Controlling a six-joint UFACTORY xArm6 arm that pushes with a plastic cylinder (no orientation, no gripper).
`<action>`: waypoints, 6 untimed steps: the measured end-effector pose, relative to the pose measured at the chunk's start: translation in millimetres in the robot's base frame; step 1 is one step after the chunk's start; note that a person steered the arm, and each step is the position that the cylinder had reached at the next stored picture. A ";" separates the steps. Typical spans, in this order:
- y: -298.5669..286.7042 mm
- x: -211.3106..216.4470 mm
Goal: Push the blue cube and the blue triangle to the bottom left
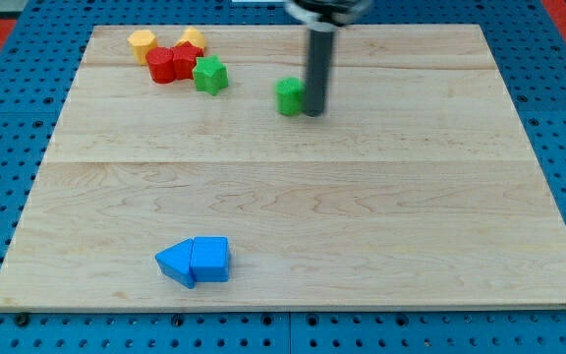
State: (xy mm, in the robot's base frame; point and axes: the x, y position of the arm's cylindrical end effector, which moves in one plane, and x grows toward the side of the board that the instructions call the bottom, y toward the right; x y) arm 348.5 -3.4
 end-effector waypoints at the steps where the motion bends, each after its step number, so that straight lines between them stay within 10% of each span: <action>1: -68.9 -14.0; 3: 54.1 187.7; 4: -17.6 238.2; 6: -175.0 199.0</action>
